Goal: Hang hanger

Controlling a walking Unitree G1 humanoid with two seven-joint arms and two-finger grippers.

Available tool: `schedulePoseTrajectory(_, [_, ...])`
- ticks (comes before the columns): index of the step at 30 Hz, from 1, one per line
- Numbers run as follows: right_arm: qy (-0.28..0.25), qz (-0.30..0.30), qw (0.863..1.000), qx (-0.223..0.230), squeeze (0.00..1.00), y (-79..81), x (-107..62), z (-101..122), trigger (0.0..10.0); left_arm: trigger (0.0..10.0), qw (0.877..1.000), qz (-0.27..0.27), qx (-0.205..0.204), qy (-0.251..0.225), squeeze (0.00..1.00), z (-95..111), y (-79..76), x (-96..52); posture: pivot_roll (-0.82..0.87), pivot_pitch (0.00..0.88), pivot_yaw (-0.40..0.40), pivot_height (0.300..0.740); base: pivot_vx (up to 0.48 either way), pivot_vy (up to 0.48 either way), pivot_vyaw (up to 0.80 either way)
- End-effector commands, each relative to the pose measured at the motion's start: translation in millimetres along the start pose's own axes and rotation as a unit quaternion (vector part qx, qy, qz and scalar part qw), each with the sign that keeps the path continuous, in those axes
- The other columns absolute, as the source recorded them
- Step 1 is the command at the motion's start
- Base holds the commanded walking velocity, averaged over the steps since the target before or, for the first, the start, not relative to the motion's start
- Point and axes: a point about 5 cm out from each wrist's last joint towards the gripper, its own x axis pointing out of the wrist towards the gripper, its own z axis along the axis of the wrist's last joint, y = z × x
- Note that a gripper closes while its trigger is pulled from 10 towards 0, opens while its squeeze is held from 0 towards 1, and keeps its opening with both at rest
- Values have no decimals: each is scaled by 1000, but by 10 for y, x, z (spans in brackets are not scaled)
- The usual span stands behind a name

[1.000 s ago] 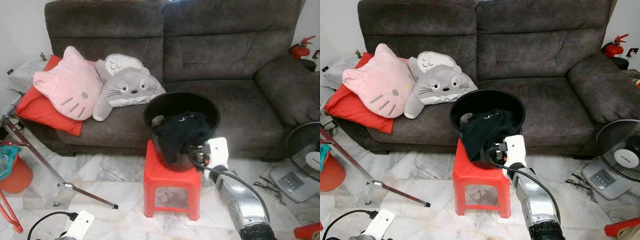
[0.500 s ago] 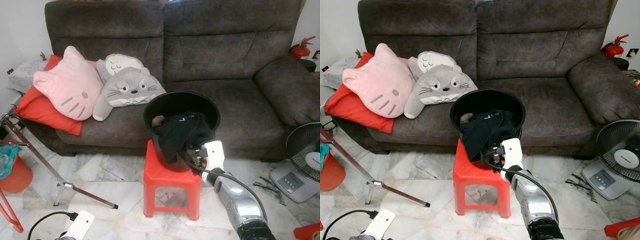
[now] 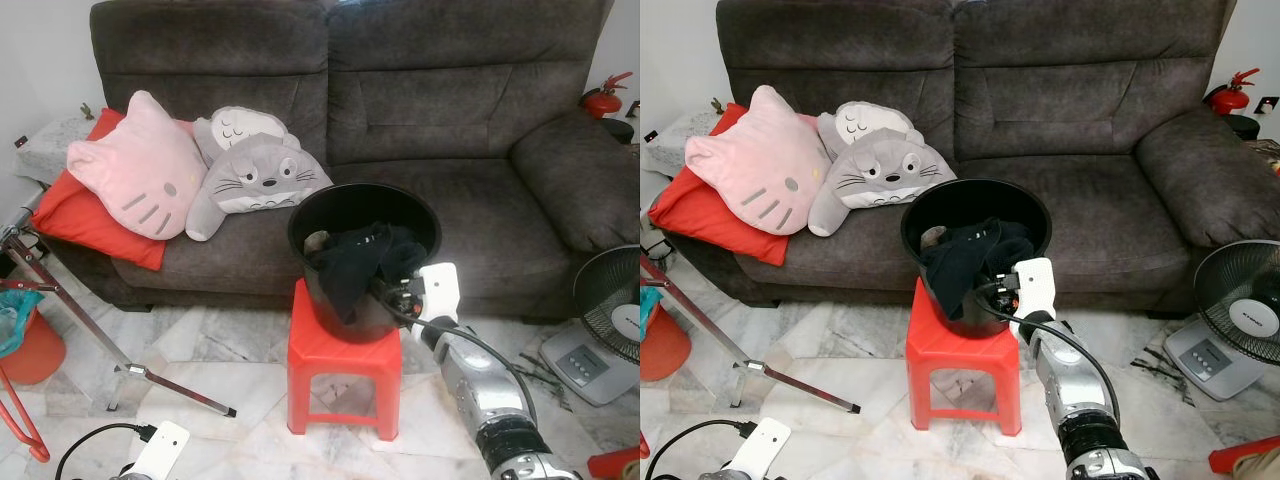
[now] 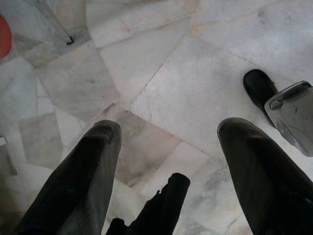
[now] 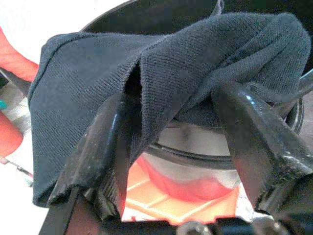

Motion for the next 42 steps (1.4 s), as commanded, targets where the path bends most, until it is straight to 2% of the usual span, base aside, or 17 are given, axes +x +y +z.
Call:
schedulePoseTrajectory(1, [-5,-4,1000,-2,0,-5,21,25,10000,10000,1000,2,0,6,0,-38,-6,-1,-197,0,61,740,0,0,0])
schedulePoseTrajectory(8, [5,-15,1000,-7,0,-29,20,-23,10000,10000,1000,1,3,6,0,-36,-2,-2,-201,0,66,740,0,0,0])
schedulePoseTrajectory(14, [7,-52,999,-5,0,-133,25,-13,10000,10000,1000,1,6,5,0,-33,7,-3,-205,0,73,740,0,0,0])
schedulePoseTrajectory(20, [-16,-41,999,-20,0,-117,51,74,10000,10000,1000,3,6,4,0,-31,10,-3,-205,0,72,740,0,0,0])
schedulePoseTrajectory(26, [-15,-39,999,-32,0,-115,69,85,10000,10000,1000,3,5,3,0,-29,5,-3,-205,0,71,740,0,0,0])
schedulePoseTrajectory(37, [6,-49,997,-62,0,-157,105,100,10000,10000,1000,0,6,3,0,-30,-5,-2,-213,0,72,740,0,0,0])
schedulePoseTrajectory(42, [9,-33,993,-111,0,-146,137,160,10000,10000,1000,0,6,2,0,-28,-11,-1,-213,0,71,740,0,0,0])
